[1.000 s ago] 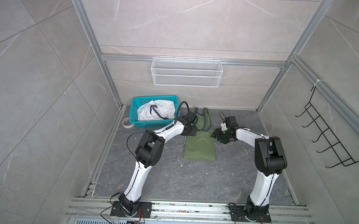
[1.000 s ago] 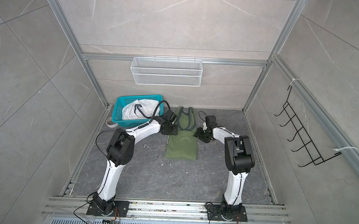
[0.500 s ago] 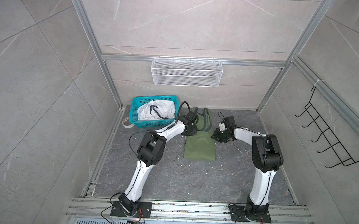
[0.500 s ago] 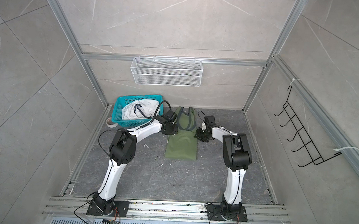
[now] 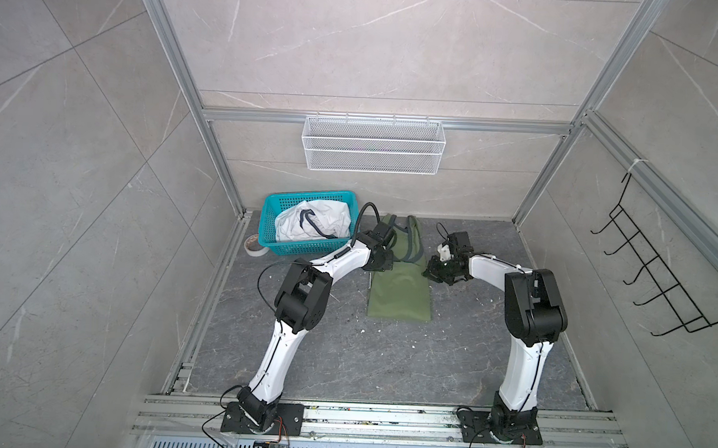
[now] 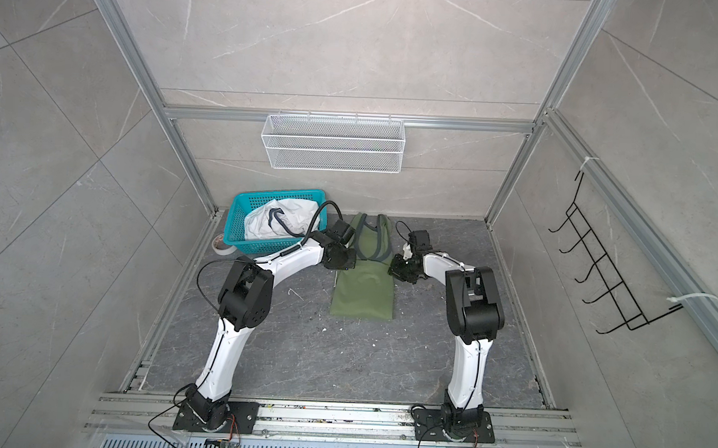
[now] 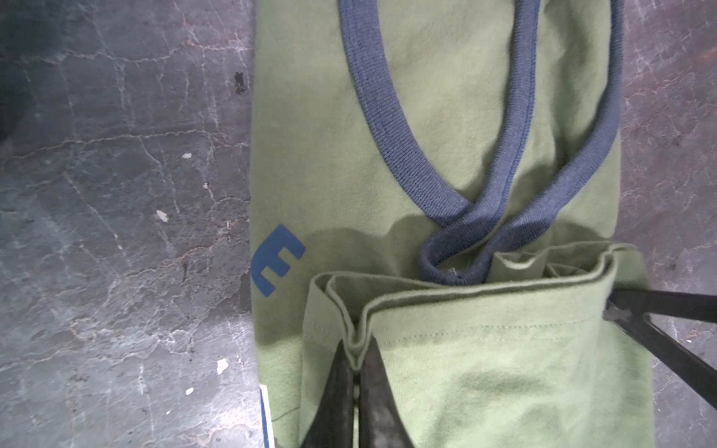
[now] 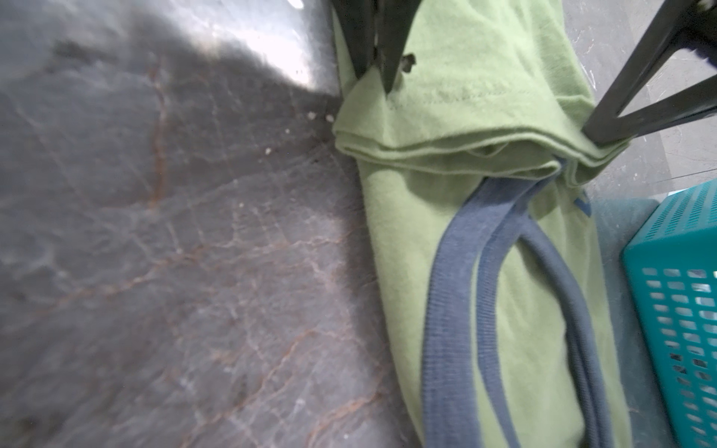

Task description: Fold and stack the tank tops

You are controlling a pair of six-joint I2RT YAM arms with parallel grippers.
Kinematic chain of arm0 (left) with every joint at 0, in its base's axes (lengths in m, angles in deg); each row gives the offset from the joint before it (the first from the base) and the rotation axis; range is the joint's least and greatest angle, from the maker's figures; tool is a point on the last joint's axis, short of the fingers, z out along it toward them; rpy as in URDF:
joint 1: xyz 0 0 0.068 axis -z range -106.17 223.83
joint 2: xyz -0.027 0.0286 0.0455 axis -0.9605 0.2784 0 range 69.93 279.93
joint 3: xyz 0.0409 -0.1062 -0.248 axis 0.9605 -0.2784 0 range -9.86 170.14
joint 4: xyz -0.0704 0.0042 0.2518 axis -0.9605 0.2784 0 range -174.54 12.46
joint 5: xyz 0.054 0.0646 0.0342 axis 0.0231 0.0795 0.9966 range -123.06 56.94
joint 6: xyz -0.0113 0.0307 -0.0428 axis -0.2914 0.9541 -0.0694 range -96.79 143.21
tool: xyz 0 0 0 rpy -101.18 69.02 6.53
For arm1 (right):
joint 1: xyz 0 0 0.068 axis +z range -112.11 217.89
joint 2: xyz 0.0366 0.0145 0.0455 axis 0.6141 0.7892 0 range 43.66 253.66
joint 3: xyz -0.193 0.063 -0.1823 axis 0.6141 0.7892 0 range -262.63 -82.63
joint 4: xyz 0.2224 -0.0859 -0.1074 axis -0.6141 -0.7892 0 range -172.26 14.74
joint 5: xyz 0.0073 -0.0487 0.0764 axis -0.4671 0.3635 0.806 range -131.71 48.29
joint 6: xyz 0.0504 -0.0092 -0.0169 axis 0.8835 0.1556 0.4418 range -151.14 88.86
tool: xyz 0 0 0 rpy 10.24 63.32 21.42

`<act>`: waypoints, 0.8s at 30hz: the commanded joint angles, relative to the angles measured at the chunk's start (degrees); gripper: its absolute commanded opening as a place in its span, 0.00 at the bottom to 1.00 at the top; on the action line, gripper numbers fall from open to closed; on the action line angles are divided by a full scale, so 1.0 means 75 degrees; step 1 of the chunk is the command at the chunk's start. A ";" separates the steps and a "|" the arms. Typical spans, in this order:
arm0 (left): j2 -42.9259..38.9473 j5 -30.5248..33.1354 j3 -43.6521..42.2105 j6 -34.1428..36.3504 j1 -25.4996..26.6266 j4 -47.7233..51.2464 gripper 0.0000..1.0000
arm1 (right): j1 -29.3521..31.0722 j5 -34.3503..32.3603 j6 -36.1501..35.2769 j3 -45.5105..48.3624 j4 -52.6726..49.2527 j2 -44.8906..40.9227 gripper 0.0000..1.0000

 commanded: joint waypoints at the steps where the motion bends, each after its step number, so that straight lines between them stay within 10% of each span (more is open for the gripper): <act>1: -0.0721 0.0558 -0.0135 0.0019 -0.0053 -0.0095 0.00 | 0.0172 -0.0044 -0.0106 -0.0293 -0.0210 -0.0539 0.02; 16: -0.0245 0.0672 0.0265 -0.0067 -0.0119 0.0254 0.03 | 0.0445 -0.0569 -0.0117 -0.0806 -0.0514 -0.0018 0.03; 24: -0.0634 0.0610 0.0366 0.0102 -0.0131 0.0873 0.50 | 0.0445 -0.1409 -0.0320 -0.0356 -0.0837 -0.0917 0.56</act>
